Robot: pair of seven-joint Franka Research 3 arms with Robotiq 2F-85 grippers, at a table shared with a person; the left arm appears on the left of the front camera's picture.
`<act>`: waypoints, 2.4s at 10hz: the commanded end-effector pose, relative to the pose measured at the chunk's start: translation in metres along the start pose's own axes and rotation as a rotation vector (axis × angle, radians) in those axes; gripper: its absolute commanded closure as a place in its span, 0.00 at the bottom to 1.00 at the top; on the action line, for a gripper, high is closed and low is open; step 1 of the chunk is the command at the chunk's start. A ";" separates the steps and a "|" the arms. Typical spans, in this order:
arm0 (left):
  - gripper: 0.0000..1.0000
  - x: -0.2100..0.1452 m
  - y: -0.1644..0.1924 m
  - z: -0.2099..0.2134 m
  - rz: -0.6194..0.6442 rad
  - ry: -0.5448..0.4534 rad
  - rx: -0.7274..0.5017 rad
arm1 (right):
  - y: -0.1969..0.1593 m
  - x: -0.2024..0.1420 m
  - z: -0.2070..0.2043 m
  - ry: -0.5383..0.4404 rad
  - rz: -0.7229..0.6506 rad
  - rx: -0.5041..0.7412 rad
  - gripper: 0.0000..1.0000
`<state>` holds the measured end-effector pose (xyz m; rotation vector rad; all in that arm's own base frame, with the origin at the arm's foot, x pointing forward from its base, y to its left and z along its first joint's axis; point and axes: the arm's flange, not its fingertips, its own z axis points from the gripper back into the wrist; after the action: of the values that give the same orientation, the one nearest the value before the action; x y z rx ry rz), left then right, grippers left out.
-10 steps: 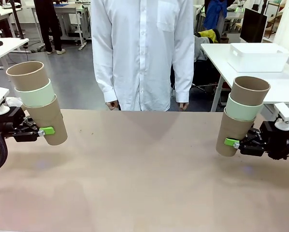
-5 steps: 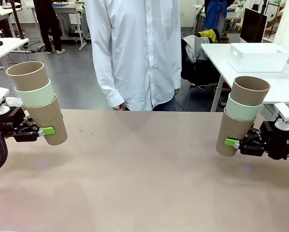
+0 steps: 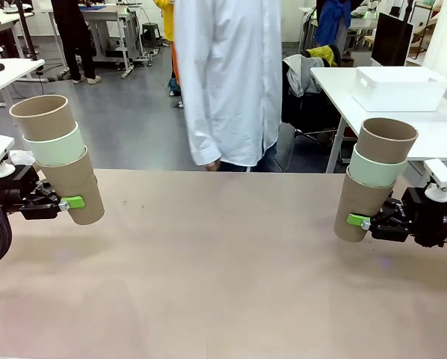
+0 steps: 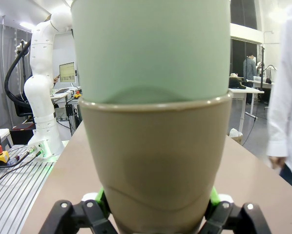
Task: Stack the cups and store them in the basket.
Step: Place the stack of Reusable plastic cups into the Pantry Basket.
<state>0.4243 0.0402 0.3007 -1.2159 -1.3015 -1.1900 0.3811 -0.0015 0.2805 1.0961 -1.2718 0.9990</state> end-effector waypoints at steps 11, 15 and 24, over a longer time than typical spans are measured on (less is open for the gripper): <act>0.16 0.004 0.001 -0.002 -0.011 -0.007 -0.006 | -0.001 0.005 -0.002 -0.001 0.002 -0.004 0.16; 0.16 0.004 0.001 -0.002 -0.011 -0.007 -0.006 | -0.001 0.005 -0.002 -0.001 0.002 -0.004 0.16; 0.16 0.004 0.001 -0.002 -0.011 -0.007 -0.006 | -0.001 0.005 -0.002 -0.001 0.002 -0.004 0.16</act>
<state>0.4243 0.0402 0.3007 -1.2159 -1.3015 -1.1900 0.3811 -0.0015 0.2804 1.0961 -1.2718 0.9990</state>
